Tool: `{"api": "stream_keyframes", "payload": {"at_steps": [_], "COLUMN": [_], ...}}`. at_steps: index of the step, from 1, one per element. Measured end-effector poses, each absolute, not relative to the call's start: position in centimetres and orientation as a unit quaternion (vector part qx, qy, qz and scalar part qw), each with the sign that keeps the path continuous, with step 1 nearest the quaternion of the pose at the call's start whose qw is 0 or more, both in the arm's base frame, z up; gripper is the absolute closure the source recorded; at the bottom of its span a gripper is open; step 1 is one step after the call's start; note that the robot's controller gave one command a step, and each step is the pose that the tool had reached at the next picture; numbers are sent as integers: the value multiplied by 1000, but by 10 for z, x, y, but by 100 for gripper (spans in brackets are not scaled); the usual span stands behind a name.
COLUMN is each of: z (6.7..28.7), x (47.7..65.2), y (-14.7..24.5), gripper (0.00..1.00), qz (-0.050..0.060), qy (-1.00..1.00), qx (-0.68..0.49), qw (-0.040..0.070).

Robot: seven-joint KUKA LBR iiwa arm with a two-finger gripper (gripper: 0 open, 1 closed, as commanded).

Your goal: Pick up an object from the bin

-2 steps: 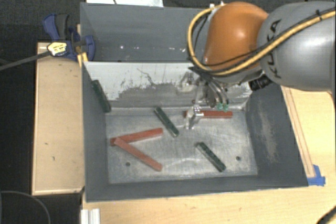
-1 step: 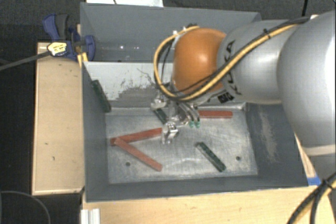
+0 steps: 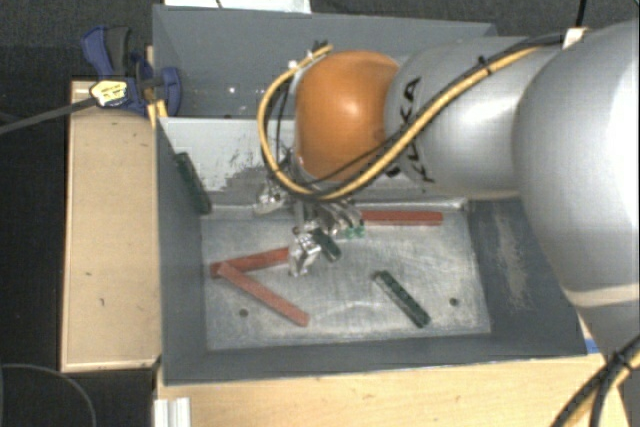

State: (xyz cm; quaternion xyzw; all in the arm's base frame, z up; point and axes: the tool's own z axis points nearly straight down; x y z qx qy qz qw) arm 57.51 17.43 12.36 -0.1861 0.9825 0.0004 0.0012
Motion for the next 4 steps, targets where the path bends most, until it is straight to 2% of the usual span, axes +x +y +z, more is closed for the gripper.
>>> {"api": "stream_keyframes", "payload": {"at_steps": [1, 2, 3, 4], "z": [118, 83, 84, 84], "x": [556, 550, 551, 552], "y": [189, 218, 218, 218], "gripper": [0, 0, 100, 100], "qz": [0, -1, 1, 2], "qy": [1000, 993, 994, 994], "qx": [-12, -115, -114, -113], "qw": [0, -1, 5, 5]}}
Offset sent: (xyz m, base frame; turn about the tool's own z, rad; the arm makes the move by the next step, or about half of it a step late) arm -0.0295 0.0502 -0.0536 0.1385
